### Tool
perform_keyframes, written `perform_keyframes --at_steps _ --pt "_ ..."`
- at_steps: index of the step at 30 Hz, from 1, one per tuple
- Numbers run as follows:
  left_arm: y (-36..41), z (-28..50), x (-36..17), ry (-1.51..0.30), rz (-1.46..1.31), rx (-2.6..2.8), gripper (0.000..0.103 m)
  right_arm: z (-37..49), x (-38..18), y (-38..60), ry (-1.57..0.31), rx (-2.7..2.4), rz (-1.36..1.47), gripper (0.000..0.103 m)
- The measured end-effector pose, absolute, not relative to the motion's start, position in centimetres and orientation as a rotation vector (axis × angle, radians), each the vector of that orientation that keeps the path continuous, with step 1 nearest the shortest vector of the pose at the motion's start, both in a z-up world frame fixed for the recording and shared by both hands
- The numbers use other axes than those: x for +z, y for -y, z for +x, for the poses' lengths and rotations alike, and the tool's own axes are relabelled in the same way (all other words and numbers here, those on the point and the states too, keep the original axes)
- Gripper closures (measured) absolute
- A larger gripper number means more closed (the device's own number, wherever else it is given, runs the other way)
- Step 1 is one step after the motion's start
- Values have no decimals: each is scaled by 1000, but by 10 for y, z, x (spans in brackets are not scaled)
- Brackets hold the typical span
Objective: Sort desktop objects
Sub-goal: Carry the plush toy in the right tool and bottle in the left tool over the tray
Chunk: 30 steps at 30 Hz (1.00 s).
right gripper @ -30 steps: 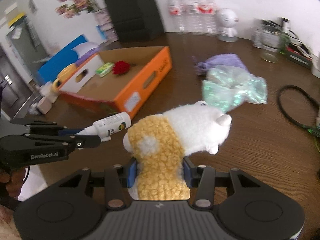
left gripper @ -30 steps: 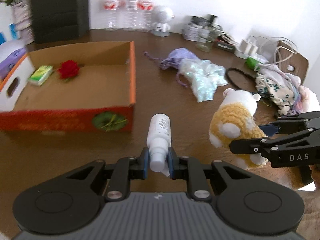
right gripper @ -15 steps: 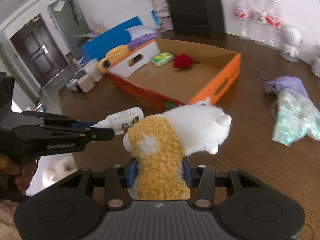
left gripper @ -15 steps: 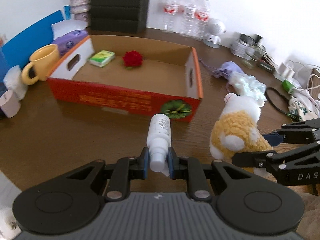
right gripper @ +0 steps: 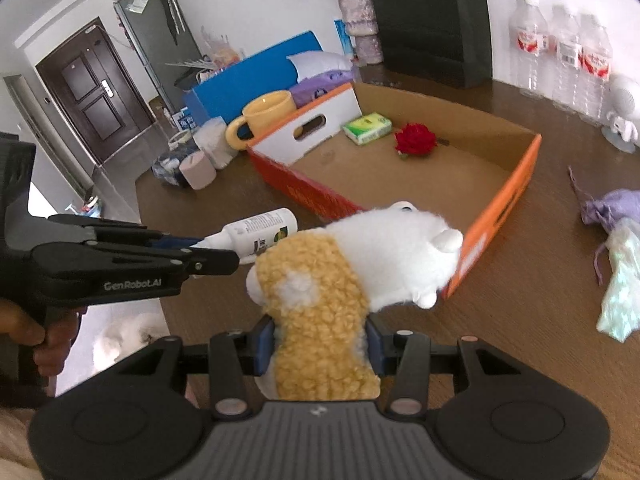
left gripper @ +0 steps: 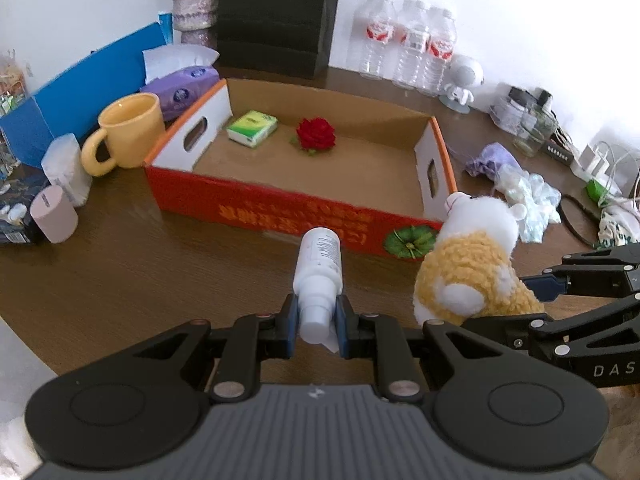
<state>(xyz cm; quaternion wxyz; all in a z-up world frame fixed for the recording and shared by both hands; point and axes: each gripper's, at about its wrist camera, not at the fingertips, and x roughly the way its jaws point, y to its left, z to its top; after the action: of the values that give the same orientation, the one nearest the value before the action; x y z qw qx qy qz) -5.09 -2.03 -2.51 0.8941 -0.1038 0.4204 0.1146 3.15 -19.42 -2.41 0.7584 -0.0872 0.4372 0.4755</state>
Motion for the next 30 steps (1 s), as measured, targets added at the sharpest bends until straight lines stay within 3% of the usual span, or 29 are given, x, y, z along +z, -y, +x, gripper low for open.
perform_keyframes --at_steps 19,30 --pt "-49 25 9 -771 -167 168 84 96 3 131 -843 910 -163 59" --pt "-78 109 -12 -838 -126 107 84 161 -24 96 -896 784 -183 58"
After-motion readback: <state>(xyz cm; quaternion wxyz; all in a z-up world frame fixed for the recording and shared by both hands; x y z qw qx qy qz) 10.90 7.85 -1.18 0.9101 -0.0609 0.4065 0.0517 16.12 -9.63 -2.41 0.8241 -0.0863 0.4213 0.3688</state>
